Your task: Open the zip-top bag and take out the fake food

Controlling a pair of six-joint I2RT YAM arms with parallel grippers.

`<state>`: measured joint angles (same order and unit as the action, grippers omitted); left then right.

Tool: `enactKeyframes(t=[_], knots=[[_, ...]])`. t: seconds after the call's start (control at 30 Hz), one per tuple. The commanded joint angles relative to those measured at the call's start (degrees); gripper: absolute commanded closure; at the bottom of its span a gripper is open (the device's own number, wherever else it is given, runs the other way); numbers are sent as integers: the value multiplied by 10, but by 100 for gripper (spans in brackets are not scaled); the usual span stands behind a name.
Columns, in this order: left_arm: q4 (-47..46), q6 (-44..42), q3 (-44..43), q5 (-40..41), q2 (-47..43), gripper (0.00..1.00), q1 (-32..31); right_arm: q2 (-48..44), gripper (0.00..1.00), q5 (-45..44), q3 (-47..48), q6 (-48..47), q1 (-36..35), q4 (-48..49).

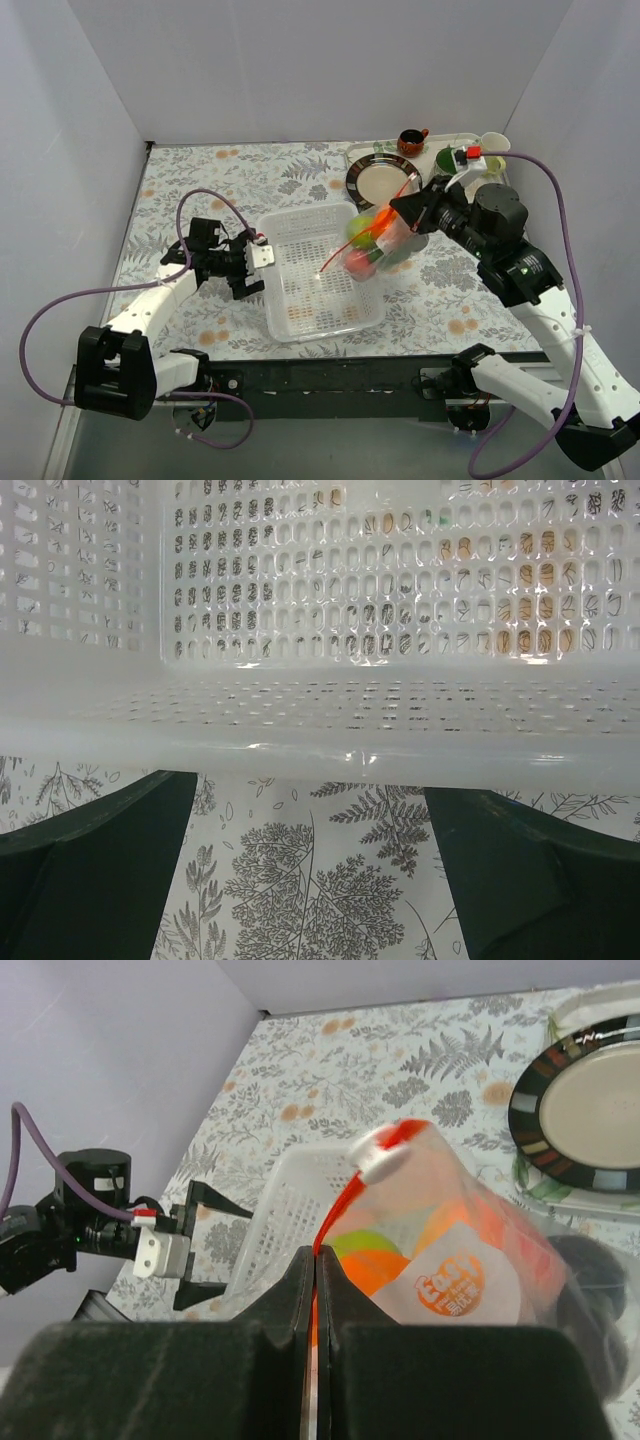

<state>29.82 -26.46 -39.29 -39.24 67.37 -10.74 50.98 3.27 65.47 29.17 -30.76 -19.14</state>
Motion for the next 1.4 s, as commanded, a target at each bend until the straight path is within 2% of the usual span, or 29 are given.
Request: enactKeyframes(t=[0.0, 0.13, 0.23, 0.53, 0.73, 0.93, 1.03, 1.07, 1.1, 1.2, 1.23, 1.27, 1.37], knots=[[-13, 8, -28, -49, 10, 2, -9, -46, 99, 29, -53, 30, 2, 33], [-49, 39, -41, -69, 38, 2, -9, -92, 99, 42, -118, 60, 2, 28], [-54, 54, -55, -74, 47, 2, -13, -120, 99, 41, -125, 66, 2, 19], [-35, 101, -79, -128, 63, 2, -51, -119, 99, 34, -49, 57, 2, -13], [-19, 108, -71, -80, 41, 2, -52, -71, 99, 74, -4, 63, 2, 22], [-50, 219, -116, -9, 22, 2, -48, 2, 99, 111, 58, 69, -7, 76], [-91, 323, -170, 21, 10, 2, -22, 44, 99, 111, 98, 63, -20, 91], [-108, 364, -185, 28, 11, 2, 8, 66, 99, 112, 121, 63, -24, 102], [-120, 445, -225, 36, 14, 2, 27, 77, 99, 116, 133, 63, -26, 110], [-144, 578, -278, 64, 28, 2, 106, 126, 99, 133, 157, 71, -37, 151], [-136, 635, -305, 62, 30, 2, 142, 150, 99, 134, 161, 73, -43, 160], [-130, 665, -312, 58, 31, 2, 185, 163, 99, 139, 164, 76, -47, 171], [-108, 731, -321, -5, 22, 2, 263, 227, 99, 147, 185, 84, -77, 219]])
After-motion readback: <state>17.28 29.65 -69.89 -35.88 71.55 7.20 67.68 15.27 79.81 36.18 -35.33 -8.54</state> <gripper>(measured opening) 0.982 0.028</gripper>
